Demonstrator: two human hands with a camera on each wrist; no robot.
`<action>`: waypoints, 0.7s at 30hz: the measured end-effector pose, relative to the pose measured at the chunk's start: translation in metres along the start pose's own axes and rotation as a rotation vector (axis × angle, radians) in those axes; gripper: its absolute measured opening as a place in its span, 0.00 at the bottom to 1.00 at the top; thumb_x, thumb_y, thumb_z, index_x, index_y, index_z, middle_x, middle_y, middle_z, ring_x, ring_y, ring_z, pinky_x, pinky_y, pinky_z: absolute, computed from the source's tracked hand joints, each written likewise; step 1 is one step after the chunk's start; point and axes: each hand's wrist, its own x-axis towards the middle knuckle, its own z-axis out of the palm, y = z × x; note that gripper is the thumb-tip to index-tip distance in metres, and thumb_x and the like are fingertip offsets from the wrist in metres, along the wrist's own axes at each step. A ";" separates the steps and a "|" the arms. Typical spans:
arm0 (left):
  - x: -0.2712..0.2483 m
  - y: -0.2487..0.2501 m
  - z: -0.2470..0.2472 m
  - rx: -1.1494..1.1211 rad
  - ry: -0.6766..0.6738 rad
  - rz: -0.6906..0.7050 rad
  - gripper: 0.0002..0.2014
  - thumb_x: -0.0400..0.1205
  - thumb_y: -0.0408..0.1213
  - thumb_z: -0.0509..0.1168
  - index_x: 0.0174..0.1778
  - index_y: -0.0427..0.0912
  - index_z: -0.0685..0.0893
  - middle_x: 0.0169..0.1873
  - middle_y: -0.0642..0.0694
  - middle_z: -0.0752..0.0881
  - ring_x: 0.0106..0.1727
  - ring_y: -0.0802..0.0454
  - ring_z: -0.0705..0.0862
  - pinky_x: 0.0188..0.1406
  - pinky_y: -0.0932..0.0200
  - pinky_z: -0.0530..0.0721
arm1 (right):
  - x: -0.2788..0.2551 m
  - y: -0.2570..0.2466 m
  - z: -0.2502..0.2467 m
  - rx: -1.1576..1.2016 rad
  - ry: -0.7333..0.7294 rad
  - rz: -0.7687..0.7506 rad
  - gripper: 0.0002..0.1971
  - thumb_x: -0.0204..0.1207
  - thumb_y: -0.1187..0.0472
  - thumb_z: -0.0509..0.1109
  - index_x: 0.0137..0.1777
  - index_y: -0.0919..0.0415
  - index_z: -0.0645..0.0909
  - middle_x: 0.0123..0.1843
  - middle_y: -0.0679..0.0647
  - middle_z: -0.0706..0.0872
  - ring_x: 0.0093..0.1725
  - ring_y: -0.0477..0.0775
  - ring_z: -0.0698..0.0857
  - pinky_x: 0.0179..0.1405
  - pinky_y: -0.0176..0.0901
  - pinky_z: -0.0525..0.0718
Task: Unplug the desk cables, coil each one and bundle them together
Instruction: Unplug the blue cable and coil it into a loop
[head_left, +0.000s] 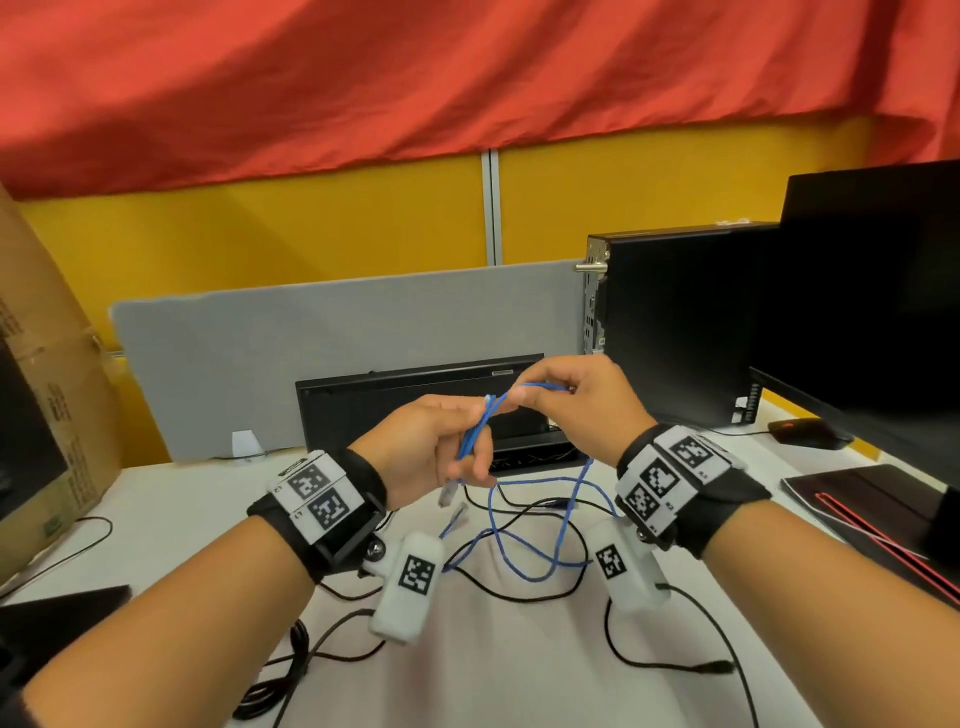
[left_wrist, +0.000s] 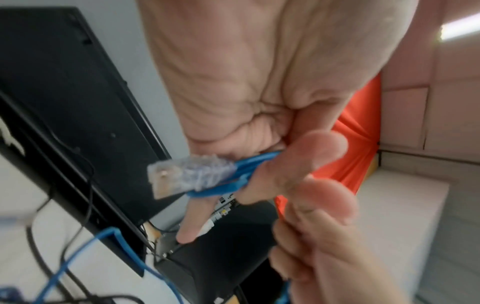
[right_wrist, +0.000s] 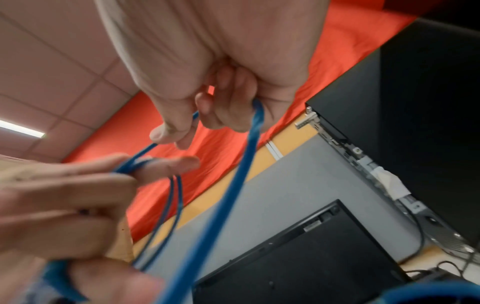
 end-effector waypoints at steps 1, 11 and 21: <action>0.000 0.000 0.001 -0.033 -0.025 -0.002 0.19 0.89 0.37 0.51 0.73 0.38 0.78 0.26 0.39 0.80 0.22 0.53 0.72 0.68 0.29 0.77 | 0.000 0.005 0.001 0.015 0.018 0.011 0.03 0.74 0.55 0.76 0.42 0.51 0.91 0.39 0.51 0.91 0.44 0.55 0.88 0.50 0.54 0.87; 0.003 0.001 0.011 -0.321 -0.136 0.066 0.23 0.89 0.35 0.51 0.75 0.20 0.64 0.23 0.48 0.73 0.20 0.59 0.68 0.67 0.20 0.71 | -0.005 0.029 0.021 -0.049 0.017 0.050 0.13 0.85 0.54 0.60 0.53 0.40 0.87 0.40 0.43 0.89 0.44 0.44 0.86 0.48 0.40 0.83; 0.014 -0.009 0.020 -0.423 -0.004 0.220 0.22 0.89 0.30 0.52 0.78 0.30 0.59 0.69 0.36 0.82 0.55 0.36 0.89 0.58 0.37 0.86 | -0.023 0.025 0.032 -0.144 -0.272 0.213 0.10 0.84 0.69 0.57 0.53 0.55 0.77 0.37 0.49 0.80 0.32 0.48 0.80 0.27 0.35 0.80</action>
